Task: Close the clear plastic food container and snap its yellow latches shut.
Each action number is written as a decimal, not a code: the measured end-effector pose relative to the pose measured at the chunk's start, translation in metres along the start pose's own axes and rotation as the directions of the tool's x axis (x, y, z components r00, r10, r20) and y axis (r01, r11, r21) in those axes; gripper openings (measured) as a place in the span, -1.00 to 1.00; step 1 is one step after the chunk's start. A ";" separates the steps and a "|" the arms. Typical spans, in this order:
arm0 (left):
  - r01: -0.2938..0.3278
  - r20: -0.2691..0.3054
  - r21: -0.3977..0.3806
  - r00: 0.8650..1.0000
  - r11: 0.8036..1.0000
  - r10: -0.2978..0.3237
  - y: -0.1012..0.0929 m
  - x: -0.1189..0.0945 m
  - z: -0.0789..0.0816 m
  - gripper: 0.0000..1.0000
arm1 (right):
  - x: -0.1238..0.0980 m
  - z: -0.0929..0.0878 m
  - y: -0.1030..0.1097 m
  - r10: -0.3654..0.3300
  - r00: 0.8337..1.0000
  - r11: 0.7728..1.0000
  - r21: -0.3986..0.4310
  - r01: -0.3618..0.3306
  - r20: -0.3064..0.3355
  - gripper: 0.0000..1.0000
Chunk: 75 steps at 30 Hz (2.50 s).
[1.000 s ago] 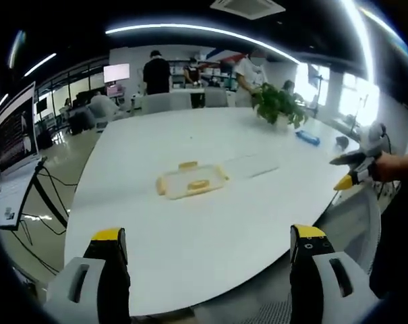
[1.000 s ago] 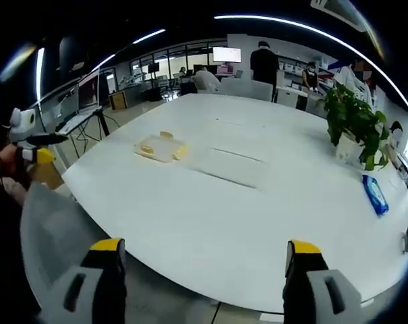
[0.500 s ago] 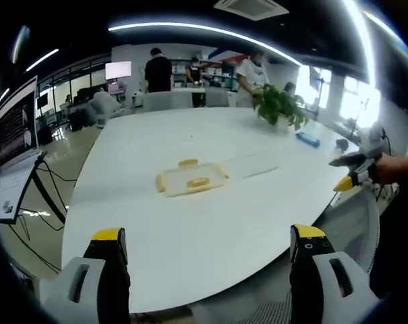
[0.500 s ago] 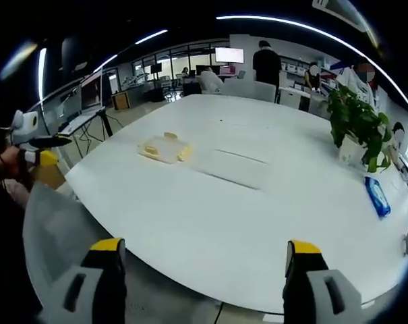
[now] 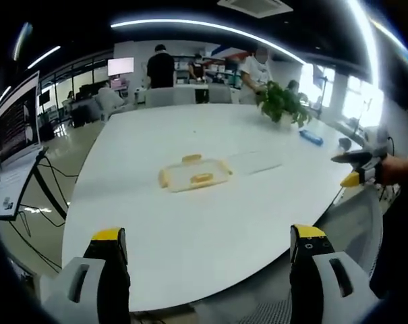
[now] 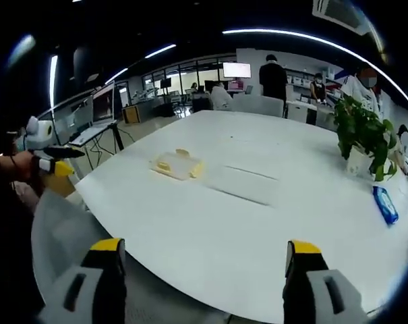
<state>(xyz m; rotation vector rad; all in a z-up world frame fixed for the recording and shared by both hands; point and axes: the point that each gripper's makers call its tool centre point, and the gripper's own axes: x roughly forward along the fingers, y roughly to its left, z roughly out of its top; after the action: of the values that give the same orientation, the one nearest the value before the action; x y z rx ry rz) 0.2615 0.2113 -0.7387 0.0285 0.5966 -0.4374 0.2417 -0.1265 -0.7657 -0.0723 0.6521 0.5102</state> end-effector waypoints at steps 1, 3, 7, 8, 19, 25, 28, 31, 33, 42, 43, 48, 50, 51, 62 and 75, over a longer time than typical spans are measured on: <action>0.002 -0.003 0.000 1.000 1.000 -0.002 0.000 0.001 -0.001 0.98 | 0.001 0.000 0.000 0.000 1.000 1.000 -0.002 0.000 -0.002 1.00; 0.006 -0.009 -0.003 1.000 1.000 -0.006 0.001 0.003 -0.002 0.98 | 0.002 0.000 0.001 0.006 1.000 1.000 -0.003 -0.006 -0.005 1.00; 0.009 -0.009 -0.007 1.000 1.000 -0.009 0.002 0.005 -0.001 0.98 | 0.005 0.003 0.002 0.004 1.000 1.000 0.016 -0.004 -0.001 1.00; 0.009 -0.010 -0.009 1.000 1.000 -0.009 0.002 0.006 -0.002 0.98 | 0.005 0.004 0.002 0.005 1.000 1.000 0.022 -0.005 0.002 1.00; 0.019 -0.018 -0.013 1.000 1.000 -0.020 0.008 0.017 -0.003 0.98 | 0.013 0.009 0.003 0.020 1.000 0.998 0.060 -0.021 0.013 1.00; 0.024 -0.020 -0.004 1.000 1.000 -0.024 0.015 0.027 -0.004 0.98 | 0.022 0.015 0.012 0.068 0.998 0.993 0.098 -0.069 0.017 1.00; 0.026 -0.024 0.004 0.999 1.000 -0.026 0.018 0.032 -0.006 0.98 | 0.031 0.016 0.018 0.078 0.997 0.994 0.078 -0.079 0.006 1.00; 0.027 -0.019 0.008 0.999 1.000 -0.027 0.023 0.039 -0.006 0.98 | 0.037 0.020 0.020 0.075 0.997 0.995 0.070 -0.075 0.001 1.00; 0.032 -0.029 0.004 0.999 0.999 -0.032 0.025 0.045 -0.008 0.98 | 0.041 0.023 0.020 0.077 0.997 0.995 0.059 -0.077 -0.005 1.00; 0.071 -0.061 0.024 0.996 0.997 -0.069 0.033 0.065 -0.012 0.98 | 0.063 0.036 0.018 0.067 0.997 0.998 0.004 -0.067 -0.025 1.00; 0.073 -0.066 0.031 0.995 0.997 -0.071 0.035 0.068 -0.013 0.98 | 0.065 0.037 0.019 0.072 0.997 0.997 0.007 -0.072 -0.023 1.00; 0.100 -0.092 0.077 0.991 0.992 -0.093 0.040 0.080 -0.013 0.98 | 0.076 0.044 0.025 0.113 0.993 0.993 -0.039 -0.114 -0.036 1.00; 0.105 -0.091 0.095 0.991 0.990 -0.096 0.043 0.084 -0.011 0.98 | 0.080 0.048 0.026 0.123 0.992 0.990 -0.059 -0.125 -0.030 1.00; 0.106 -0.093 0.100 0.991 0.989 -0.097 0.045 0.086 -0.010 0.98 | 0.082 0.050 0.025 0.128 0.991 0.989 -0.066 -0.130 -0.029 1.00; 0.133 -0.126 0.149 0.985 0.980 -0.114 0.057 0.105 -0.009 0.98 | 0.107 0.069 0.028 0.187 0.981 0.975 -0.111 -0.191 -0.041 1.00; 0.185 -0.172 0.247 0.974 0.951 -0.145 0.078 0.129 -0.009 0.98 | 0.143 0.088 0.017 0.214 0.972 0.942 -0.245 -0.231 -0.093 0.98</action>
<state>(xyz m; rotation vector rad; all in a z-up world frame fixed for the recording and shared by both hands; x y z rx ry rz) 0.3836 0.2331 -0.8243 0.2680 0.6907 -0.6801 0.3802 -0.0306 -0.7792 -0.2608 0.6596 0.8124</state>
